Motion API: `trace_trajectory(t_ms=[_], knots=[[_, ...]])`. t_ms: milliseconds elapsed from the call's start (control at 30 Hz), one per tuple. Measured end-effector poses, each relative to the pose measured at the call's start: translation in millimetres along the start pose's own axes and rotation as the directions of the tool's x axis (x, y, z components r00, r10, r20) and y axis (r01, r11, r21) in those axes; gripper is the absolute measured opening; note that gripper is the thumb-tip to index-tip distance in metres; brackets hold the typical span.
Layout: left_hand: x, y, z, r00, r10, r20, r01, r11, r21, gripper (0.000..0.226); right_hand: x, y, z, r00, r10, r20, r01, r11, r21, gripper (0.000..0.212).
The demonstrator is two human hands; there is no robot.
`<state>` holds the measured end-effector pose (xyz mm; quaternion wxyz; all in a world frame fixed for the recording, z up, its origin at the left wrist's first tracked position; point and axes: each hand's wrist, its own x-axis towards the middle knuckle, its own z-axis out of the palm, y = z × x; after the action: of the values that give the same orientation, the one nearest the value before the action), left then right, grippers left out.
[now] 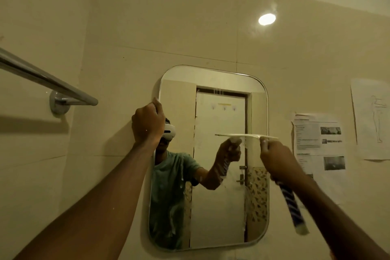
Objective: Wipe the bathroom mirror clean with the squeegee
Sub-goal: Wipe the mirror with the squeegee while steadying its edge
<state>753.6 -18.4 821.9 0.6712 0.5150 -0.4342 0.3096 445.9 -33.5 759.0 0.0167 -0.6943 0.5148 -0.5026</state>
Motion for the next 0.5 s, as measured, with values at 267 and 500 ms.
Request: trace_trajectory(t_ms=[267,500], knots=[[-1,-4,2,0.999,0.047,-0.021,-0.046,0.998,0.037,0.057,80,-67,-73,0.992,0.013,-0.124,-0.014,1.0,-0.001,0.046],[-6,-10,5,0.991,0.129,-0.025,-0.126,0.987,0.102,0.059,-4,1,-2,0.999,-0.008,-0.033,0.007,1.0,-0.016,0.043]])
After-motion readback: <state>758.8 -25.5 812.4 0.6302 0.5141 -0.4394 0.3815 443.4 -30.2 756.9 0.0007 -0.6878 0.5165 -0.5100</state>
